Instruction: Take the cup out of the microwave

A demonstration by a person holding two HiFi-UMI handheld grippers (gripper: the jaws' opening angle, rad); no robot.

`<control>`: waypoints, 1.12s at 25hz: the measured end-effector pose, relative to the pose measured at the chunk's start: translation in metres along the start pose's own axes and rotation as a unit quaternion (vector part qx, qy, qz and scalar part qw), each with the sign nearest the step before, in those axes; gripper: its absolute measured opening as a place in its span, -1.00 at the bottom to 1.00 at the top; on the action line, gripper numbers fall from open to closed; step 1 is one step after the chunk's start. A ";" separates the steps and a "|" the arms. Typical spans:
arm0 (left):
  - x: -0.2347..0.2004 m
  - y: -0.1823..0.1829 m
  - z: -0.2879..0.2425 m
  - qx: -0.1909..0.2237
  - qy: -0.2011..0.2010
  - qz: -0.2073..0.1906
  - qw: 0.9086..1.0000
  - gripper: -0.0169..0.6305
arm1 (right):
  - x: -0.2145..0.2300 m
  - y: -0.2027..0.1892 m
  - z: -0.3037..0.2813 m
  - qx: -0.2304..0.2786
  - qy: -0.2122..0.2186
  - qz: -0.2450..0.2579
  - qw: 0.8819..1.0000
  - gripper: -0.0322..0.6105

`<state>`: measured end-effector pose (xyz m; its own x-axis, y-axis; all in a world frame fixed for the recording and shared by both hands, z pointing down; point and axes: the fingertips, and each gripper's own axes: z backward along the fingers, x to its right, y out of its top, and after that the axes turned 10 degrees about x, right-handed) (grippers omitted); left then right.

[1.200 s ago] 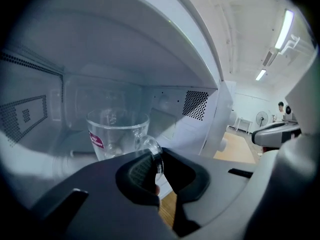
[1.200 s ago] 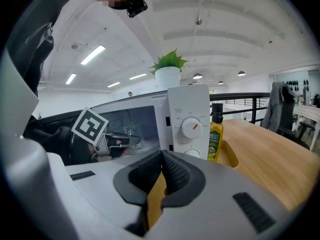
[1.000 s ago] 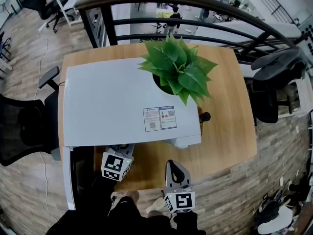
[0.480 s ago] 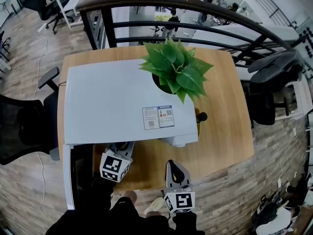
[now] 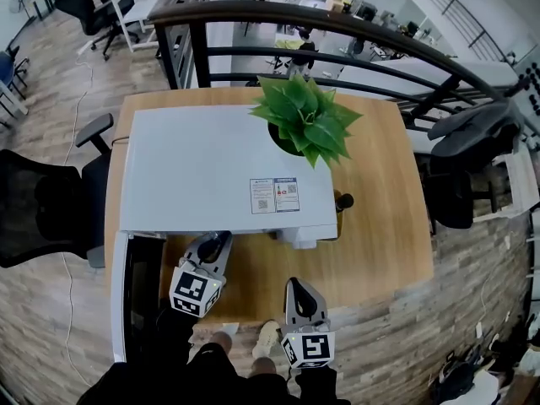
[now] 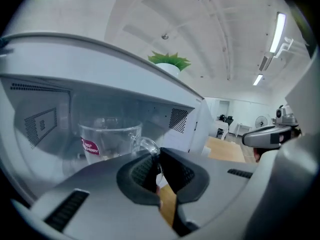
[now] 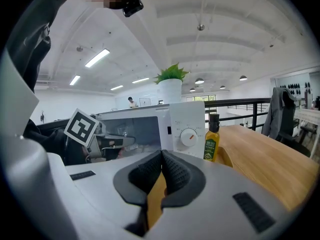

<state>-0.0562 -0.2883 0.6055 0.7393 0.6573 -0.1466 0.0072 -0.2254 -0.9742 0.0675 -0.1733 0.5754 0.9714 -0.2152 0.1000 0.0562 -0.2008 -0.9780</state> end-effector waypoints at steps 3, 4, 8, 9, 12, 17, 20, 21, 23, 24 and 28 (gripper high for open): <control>0.008 0.004 0.010 0.007 0.009 0.001 1.000 -0.87 | 0.004 0.004 0.010 0.006 0.001 0.000 1.000 -0.85; 0.012 0.005 0.014 0.008 0.012 0.002 1.000 -0.87 | 0.005 0.006 0.014 0.007 0.002 0.001 1.000 -0.85; 0.028 0.008 0.031 0.011 0.023 0.008 1.000 -0.87 | 0.007 0.013 0.033 0.011 0.010 0.004 1.000 -0.85; 0.032 0.010 0.036 0.013 0.027 0.009 1.000 -0.87 | 0.008 0.015 0.038 0.013 0.012 0.005 1.000 -0.85; 0.047 0.014 0.050 0.019 0.038 0.009 0.999 -0.87 | 0.011 0.022 0.054 0.018 0.018 0.006 1.000 -0.85; 0.069 0.023 0.073 0.032 0.056 0.008 0.998 -0.87 | 0.012 0.030 0.079 0.030 0.033 0.013 0.999 -0.85; 0.086 0.032 0.087 0.040 0.063 0.003 0.997 -0.87 | 0.013 0.037 0.096 0.037 0.037 0.012 0.999 -0.85; 0.092 0.037 0.093 0.044 0.065 0.001 0.997 -0.87 | 0.013 0.040 0.101 0.040 0.039 0.013 0.998 -0.85; 0.103 0.046 0.103 0.052 0.069 -0.003 0.996 -0.87 | 0.011 0.047 0.112 0.047 0.044 0.016 0.998 -0.85; 0.108 0.051 0.108 0.057 0.072 -0.006 0.996 -0.87 | 0.010 0.051 0.117 0.051 0.047 0.018 0.997 -0.85; 0.125 0.072 0.130 0.075 0.086 -0.021 0.993 -0.87 | 0.007 0.066 0.134 0.069 0.059 0.026 0.996 -0.85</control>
<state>-0.0509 -0.1294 0.4953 0.8445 0.5283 -0.0873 -0.0510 -0.0830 -0.9952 0.1094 -0.0601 0.4867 0.9403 -0.3347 0.0624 0.0464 -0.0556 -0.9974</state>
